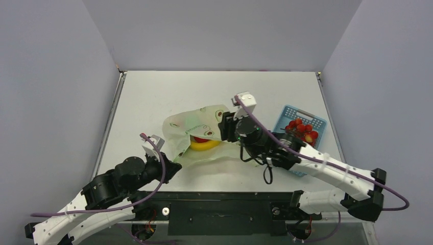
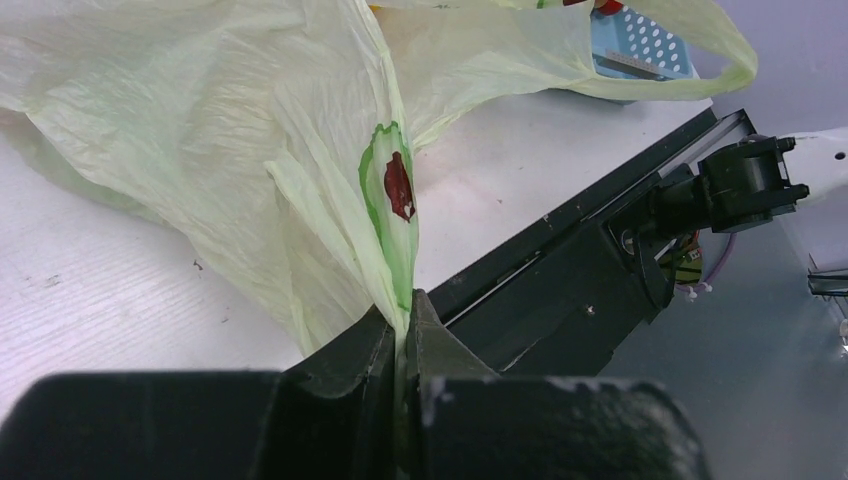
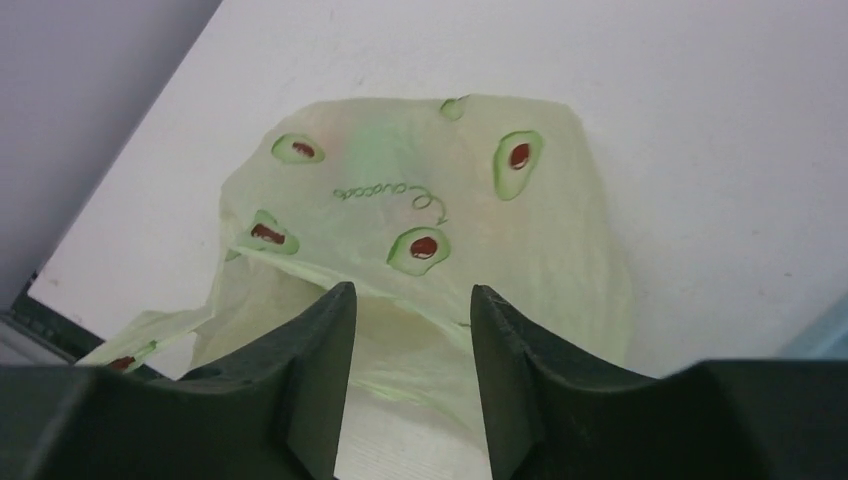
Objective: Take the fake fruits out of the plastic bag
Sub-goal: Adjust the plastic bag at the center of the board, then take out the fake fruit from the plastic bag.
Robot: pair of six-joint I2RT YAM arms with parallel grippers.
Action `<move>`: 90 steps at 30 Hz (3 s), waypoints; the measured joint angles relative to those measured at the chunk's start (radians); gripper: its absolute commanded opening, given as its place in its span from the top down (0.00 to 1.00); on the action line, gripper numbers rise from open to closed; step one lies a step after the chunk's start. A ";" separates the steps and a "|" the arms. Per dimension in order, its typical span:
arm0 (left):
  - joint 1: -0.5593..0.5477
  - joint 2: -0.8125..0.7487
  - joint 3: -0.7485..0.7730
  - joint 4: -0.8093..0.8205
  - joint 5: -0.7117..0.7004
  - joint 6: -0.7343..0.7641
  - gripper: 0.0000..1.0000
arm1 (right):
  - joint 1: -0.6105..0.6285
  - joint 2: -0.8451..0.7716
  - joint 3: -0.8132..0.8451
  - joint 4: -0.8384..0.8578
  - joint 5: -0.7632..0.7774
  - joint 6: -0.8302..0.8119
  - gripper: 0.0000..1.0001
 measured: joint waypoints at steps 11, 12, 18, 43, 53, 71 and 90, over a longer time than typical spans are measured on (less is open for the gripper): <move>0.000 0.001 -0.002 0.001 0.000 0.000 1.00 | 0.085 0.275 -0.329 0.468 -0.147 0.041 0.93; 0.000 0.001 -0.002 0.001 0.000 0.000 1.00 | 0.094 0.279 -0.362 0.520 -0.145 0.039 0.93; 0.000 0.006 -0.002 0.004 0.000 0.000 1.00 | 0.125 0.418 -0.454 0.811 -0.126 0.020 0.93; -0.001 0.025 -0.005 0.005 0.010 0.000 1.00 | 0.055 0.475 -0.574 1.063 -0.045 0.025 0.43; -0.001 0.002 -0.007 0.005 0.009 0.000 1.00 | -0.019 0.558 -0.434 1.036 -0.022 -0.007 0.17; -0.001 0.004 -0.007 0.006 0.006 0.000 1.00 | -0.074 0.863 -0.211 1.007 -0.026 -0.114 0.11; -0.001 0.011 -0.007 0.006 -0.001 0.000 1.00 | -0.080 0.828 -0.202 0.939 -0.025 -0.126 1.00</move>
